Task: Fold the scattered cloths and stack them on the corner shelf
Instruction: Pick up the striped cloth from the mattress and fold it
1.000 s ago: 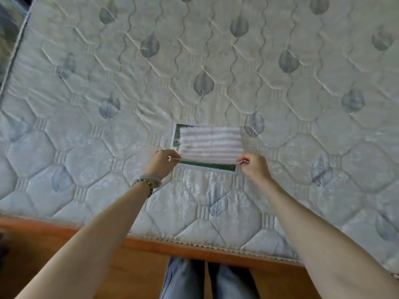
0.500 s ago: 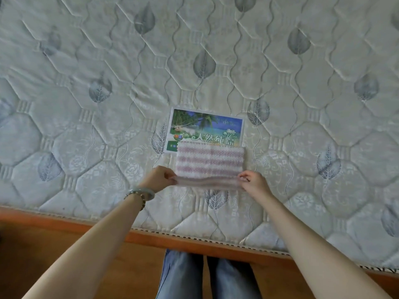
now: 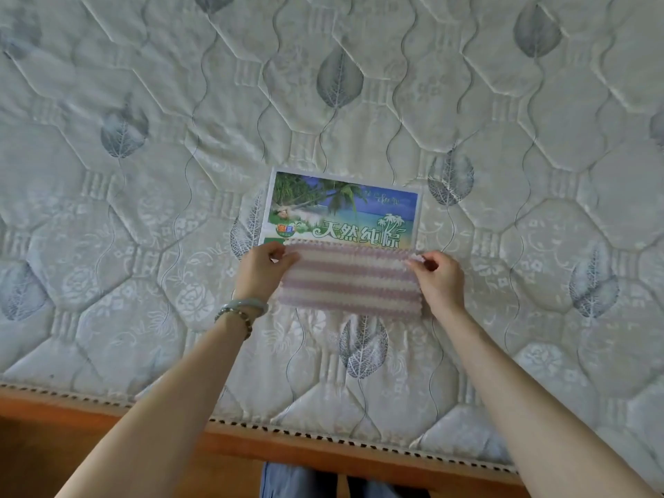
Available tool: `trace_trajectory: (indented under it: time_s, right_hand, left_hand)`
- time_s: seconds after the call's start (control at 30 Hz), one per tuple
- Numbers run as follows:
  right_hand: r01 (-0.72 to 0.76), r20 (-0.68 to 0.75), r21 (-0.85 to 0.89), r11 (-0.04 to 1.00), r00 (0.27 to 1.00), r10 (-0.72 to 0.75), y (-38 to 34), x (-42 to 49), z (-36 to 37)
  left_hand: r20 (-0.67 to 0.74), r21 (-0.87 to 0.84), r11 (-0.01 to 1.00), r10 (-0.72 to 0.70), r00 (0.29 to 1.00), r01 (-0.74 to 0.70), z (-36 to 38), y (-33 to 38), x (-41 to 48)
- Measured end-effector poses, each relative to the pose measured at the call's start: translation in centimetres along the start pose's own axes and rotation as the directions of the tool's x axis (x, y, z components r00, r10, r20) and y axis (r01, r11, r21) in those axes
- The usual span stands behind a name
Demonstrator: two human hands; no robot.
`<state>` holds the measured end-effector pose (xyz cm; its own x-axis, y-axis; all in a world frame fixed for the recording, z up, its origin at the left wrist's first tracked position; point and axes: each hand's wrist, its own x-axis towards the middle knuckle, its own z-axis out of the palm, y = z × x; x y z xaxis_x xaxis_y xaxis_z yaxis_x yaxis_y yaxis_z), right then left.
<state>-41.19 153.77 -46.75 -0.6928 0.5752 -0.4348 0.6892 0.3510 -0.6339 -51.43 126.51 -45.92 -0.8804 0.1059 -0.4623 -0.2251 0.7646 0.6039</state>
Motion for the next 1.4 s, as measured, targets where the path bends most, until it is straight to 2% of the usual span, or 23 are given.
trace_trajectory:
  time_s: [0.03, 0.1, 0.13, 0.2, 0.23, 0.27, 0.33, 0.4, 0.47, 0.53, 0.63, 0.7, 0.73, 0.87, 0.93, 1.0, 1.1, 1.2, 1.3, 1.4]
  right_hand:
    - [0.057, -0.050, -0.036, 0.998, 0.997, -0.058, 0.3, 0.0, 0.3]
    - [0.252, -0.129, -0.236, 0.939, 0.949, -0.287, 0.7, -0.3, 1.3]
    - [0.385, -0.092, -0.349, 0.854, 0.893, -0.440, 0.8, -0.8, 2.0]
    - [0.631, 0.133, -0.461, 0.624, 0.744, -0.655, 1.2, -2.3, 3.9]
    - [0.704, 0.252, -0.481, 0.523, 0.682, -0.686, 1.8, -2.8, 4.8]
    - [0.731, 0.344, -0.510, 0.454, 0.657, -0.671, 2.5, -3.0, 5.4]
    - [0.710, 0.429, -0.586, 0.390, 0.681, -0.593, 3.5, -3.0, 6.0]
    - [0.692, 0.466, -0.620, 0.371, 0.705, -0.535, 3.6, -2.8, 5.9]
    - [0.701, 0.498, -0.592, 0.397, 0.706, -0.503, 2.9, -2.6, 5.6]
    - [0.696, 0.472, -0.520, 0.495, 0.717, -0.513, 2.1, -2.7, 5.0]
    - [0.579, 0.226, -0.416, 0.701, 0.812, -0.538, 0.9, -1.8, 3.0]
    - [0.450, 0.088, -0.439, 0.778, 0.883, -0.461, 0.7, -0.9, 1.5]
    - [0.397, 0.065, -0.454, 0.798, 0.908, -0.414, 0.7, -0.4, 0.9]
    - [0.278, 0.132, -0.466, 0.840, 0.961, -0.244, 0.3, 0.8, 0.3]
    - [0.189, 0.152, -0.431, 0.882, 0.979, -0.135, 0.0, 1.0, 0.3]
    - [0.149, 0.171, -0.382, 0.912, 0.981, -0.088, -0.4, 1.0, 0.1]
    - [0.084, 0.223, -0.258, 0.962, 0.974, -0.025, -1.9, 0.2, -0.6]
    - [0.019, 0.315, -0.121, 0.992, 0.949, 0.021, -4.2, -1.5, -0.4]
    - [-0.073, 0.387, 0.084, 0.994, 0.922, 0.035, -6.4, -3.2, 1.3]
    - [-0.113, 0.477, 0.158, 0.981, 0.879, 0.024, -7.6, -3.9, 2.7]
  left_hand:
    - [-0.040, 0.090, 0.996, 0.024, 0.999, -0.020, 0.4, -0.1, -0.1]
    - [-0.092, 0.345, 0.921, 0.225, 0.970, -0.181, 1.7, -0.9, -0.8]
    - [-0.080, 0.452, 0.838, 0.380, 0.922, -0.306, 2.6, -1.1, -1.4]
    - [0.101, 0.543, 0.629, 0.609, 0.786, -0.557, 4.5, -1.1, -2.7]
    - [0.213, 0.549, 0.531, 0.658, 0.722, -0.646, 5.5, -1.2, -3.2]
    - [0.292, 0.558, 0.458, 0.672, 0.681, -0.692, 6.5, -1.5, -3.4]
    - [0.355, 0.590, 0.417, 0.636, 0.685, -0.692, 7.9, -2.2, -3.1]
    - [0.356, 0.613, 0.435, 0.594, 0.722, -0.660, 8.3, -2.4, -2.8]
    - [0.356, 0.633, 0.431, 0.576, 0.736, -0.643, 8.3, -2.3, -2.9]
    - [0.336, 0.642, 0.447, 0.565, 0.753, -0.622, 8.1, -1.7, -3.5]
    - [0.305, 0.641, 0.495, 0.537, 0.786, -0.587, 8.4, -0.2, -4.5]
    - [0.327, 0.640, 0.504, 0.505, 0.799, -0.580, 9.2, 0.2, -4.6]
    - [0.335, 0.641, 0.515, 0.480, 0.811, -0.570, 9.5, 0.1, -4.4]
    - [0.386, 0.658, 0.529, 0.375, 0.843, -0.536, 10.1, 0.0, -3.9]
    - [0.393, 0.644, 0.546, 0.365, 0.844, -0.536, 9.7, 0.6, -4.1]
    - [0.374, 0.604, 0.587, 0.387, 0.842, -0.539, 9.2, 1.7, -4.6]
    - [0.311, 0.371, 0.758, 0.444, 0.841, -0.537, 8.5, 4.1, -5.9]
    - [0.230, 0.009, 0.928, 0.361, 0.904, -0.373, 8.0, 6.2, -7.1]
    - [0.233, -0.195, 0.964, 0.223, 0.946, -0.179, 7.5, 7.6, -7.2]
    - [0.190, -0.254, 0.967, 0.081, 0.978, -0.031, 5.9, 7.3, -6.6]
